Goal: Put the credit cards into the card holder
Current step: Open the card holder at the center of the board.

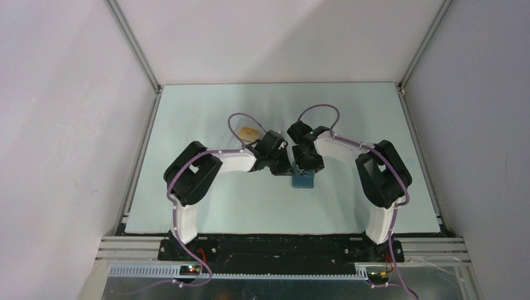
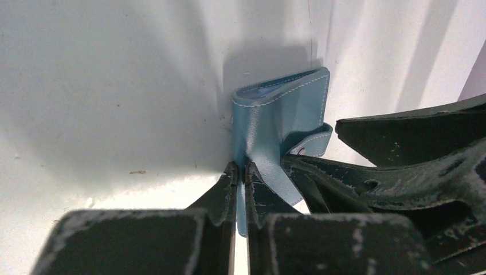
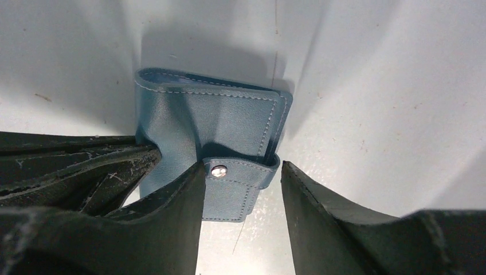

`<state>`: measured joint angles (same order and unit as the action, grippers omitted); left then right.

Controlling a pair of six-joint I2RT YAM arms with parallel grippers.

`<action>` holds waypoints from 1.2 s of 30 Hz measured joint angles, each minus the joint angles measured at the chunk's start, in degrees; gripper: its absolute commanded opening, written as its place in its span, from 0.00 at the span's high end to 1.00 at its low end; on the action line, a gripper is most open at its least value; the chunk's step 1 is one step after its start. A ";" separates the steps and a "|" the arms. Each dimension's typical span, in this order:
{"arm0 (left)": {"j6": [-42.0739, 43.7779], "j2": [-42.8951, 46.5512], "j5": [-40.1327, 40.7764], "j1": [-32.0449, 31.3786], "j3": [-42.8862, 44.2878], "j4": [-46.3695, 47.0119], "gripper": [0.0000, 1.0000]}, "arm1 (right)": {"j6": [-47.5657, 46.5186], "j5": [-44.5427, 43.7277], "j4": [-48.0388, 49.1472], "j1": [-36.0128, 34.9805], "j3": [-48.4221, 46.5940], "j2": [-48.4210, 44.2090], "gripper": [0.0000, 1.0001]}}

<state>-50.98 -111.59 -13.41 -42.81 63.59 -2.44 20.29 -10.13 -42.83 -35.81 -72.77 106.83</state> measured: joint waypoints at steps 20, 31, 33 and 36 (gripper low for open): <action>-1.86 -3.19 -0.07 -1.05 1.70 4.59 1.00 | -0.81 -6.58 -0.72 3.67 -0.09 -0.94 0.92; -1.97 -3.21 -0.33 -0.94 1.90 4.07 1.00 | -3.37 -12.57 -3.34 11.91 -0.07 -2.05 0.85; -1.90 -3.21 -0.37 -0.94 1.90 4.04 1.00 | -3.61 -11.72 -3.34 12.87 -0.07 -2.05 0.78; -1.36 -3.13 -0.46 -0.92 2.05 3.63 1.00 | -3.91 -8.17 -2.99 14.99 0.13 -2.10 0.63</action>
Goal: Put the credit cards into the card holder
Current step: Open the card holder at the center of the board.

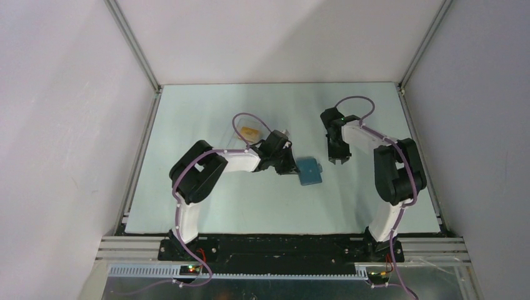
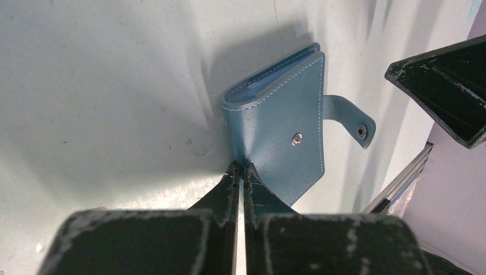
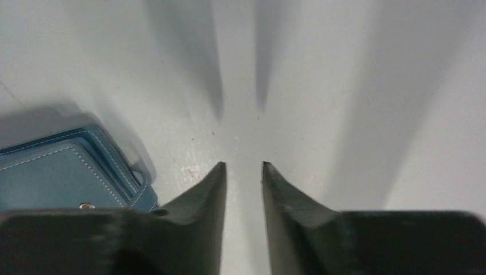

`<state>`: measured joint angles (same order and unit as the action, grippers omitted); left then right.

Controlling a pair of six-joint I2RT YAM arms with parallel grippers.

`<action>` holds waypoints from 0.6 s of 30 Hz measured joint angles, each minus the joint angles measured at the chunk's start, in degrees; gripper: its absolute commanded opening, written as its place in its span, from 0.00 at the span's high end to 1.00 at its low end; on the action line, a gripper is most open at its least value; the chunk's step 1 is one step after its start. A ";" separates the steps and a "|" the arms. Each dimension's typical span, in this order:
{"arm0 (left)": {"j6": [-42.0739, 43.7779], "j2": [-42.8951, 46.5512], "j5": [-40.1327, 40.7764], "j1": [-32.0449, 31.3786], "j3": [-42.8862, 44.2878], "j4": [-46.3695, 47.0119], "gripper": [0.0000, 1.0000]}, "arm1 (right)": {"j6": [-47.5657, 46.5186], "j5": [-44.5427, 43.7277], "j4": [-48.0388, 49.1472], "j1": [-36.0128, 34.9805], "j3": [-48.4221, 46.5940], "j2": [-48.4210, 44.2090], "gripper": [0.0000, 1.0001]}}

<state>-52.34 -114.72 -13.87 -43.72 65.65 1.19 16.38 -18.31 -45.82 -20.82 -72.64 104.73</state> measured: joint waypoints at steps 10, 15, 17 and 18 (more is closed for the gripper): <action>1.49 0.24 -0.07 0.07 0.46 -1.53 1.00 | -0.98 21.11 2.38 -0.07 1.92 -10.80 0.89; 1.84 0.24 -0.24 0.09 0.48 -1.57 1.00 | -1.18 28.98 4.31 -4.72 1.92 -8.63 0.97; 1.84 0.24 -0.26 0.13 0.48 -1.62 1.00 | -1.01 30.34 4.87 -6.62 1.92 -6.10 0.97; 1.84 0.24 -0.28 0.13 0.48 -1.62 1.00 | -0.90 30.49 4.98 -7.23 1.92 -5.05 0.98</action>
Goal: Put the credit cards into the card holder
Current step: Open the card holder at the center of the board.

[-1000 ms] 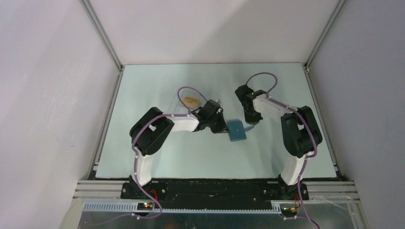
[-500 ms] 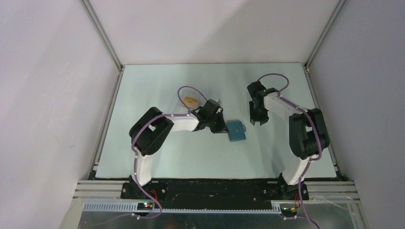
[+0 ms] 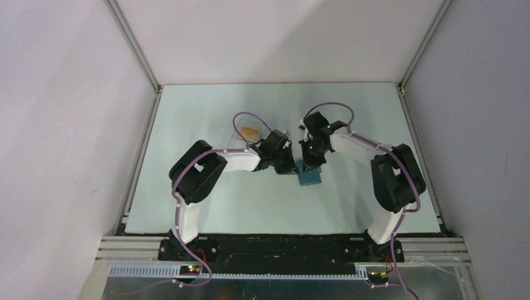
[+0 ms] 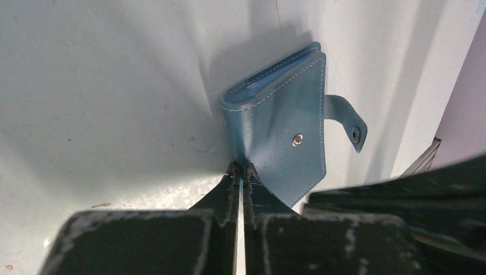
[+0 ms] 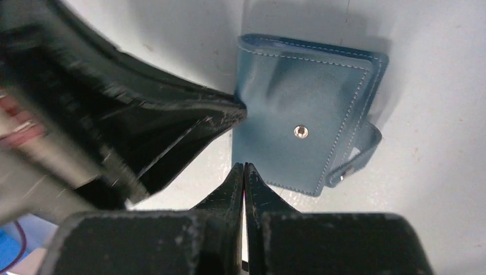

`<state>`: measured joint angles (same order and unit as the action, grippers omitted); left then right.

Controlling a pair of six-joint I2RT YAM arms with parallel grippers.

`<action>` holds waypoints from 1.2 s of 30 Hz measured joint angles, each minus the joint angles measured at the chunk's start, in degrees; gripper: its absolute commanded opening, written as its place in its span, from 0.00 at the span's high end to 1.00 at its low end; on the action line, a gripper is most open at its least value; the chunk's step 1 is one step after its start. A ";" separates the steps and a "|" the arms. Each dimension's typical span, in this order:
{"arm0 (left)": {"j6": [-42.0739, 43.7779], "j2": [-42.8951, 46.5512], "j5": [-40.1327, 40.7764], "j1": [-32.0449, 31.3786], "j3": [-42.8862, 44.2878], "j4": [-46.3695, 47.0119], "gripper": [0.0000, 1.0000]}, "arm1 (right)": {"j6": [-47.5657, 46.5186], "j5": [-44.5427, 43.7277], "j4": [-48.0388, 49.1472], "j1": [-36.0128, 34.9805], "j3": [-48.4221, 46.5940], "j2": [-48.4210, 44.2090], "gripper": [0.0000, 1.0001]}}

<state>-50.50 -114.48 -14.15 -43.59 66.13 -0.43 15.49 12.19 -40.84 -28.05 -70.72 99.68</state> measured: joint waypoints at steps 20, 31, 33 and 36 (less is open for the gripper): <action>1.07 0.00 -0.20 0.00 0.11 -0.11 1.00 | 3.48 -14.25 -2.64 8.00 -1.25 6.69 1.00; 4.20 1.81 -0.35 -0.02 0.33 -2.80 0.50 | 2.78 -7.41 -0.61 11.67 0.55 7.69 1.00; 5.55 2.84 0.00 -0.24 0.33 -4.48 0.47 | 2.62 -6.56 -0.52 12.07 0.63 7.69 1.00; 7.37 4.17 0.50 -0.61 0.33 -7.26 0.46 | 2.29 -4.90 -0.33 12.46 0.85 7.67 1.00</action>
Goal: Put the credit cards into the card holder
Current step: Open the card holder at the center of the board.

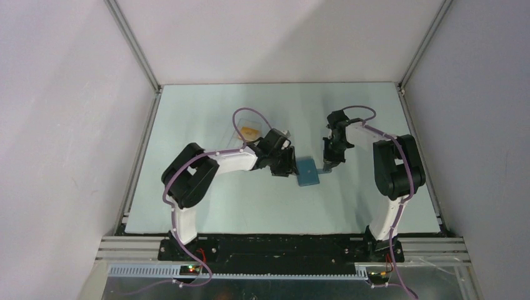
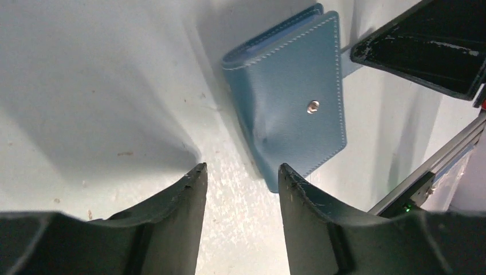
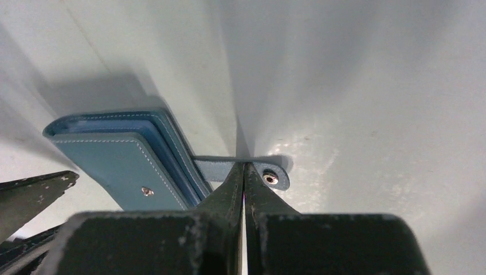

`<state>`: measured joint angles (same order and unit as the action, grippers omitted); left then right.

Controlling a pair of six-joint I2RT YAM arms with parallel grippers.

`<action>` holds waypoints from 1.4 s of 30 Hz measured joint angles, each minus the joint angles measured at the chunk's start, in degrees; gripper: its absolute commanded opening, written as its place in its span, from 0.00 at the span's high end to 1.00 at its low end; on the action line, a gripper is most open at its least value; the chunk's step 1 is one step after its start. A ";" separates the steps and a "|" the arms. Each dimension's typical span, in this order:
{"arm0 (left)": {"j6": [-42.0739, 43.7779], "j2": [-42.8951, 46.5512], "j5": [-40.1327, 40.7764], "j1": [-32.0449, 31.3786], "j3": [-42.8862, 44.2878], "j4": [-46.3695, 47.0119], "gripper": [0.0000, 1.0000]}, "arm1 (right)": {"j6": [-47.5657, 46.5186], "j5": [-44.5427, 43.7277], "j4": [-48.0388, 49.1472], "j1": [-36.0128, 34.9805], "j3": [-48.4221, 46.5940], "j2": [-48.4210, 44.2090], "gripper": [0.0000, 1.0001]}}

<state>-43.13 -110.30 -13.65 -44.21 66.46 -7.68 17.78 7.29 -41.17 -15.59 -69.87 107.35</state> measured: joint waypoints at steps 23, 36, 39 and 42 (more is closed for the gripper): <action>1.77 6.40 5.53 -0.57 -2.80 -5.79 0.42 | 1.77 19.82 3.21 -0.07 2.29 -0.09 0.99; 0.94 5.51 -0.63 3.32 -5.16 -1.64 0.48 | 3.26 25.92 5.99 0.09 2.29 3.17 0.99; -0.42 4.76 -3.10 4.00 -7.54 1.64 0.47 | 3.67 27.52 6.62 0.09 2.25 3.91 0.99; -1.38 4.26 -4.98 4.39 -7.91 4.04 0.49 | 4.33 28.96 7.17 0.09 2.25 4.33 0.99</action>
<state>-44.51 -106.04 -18.63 -39.81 58.54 -3.64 22.11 36.25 -34.00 -15.51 -67.61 111.68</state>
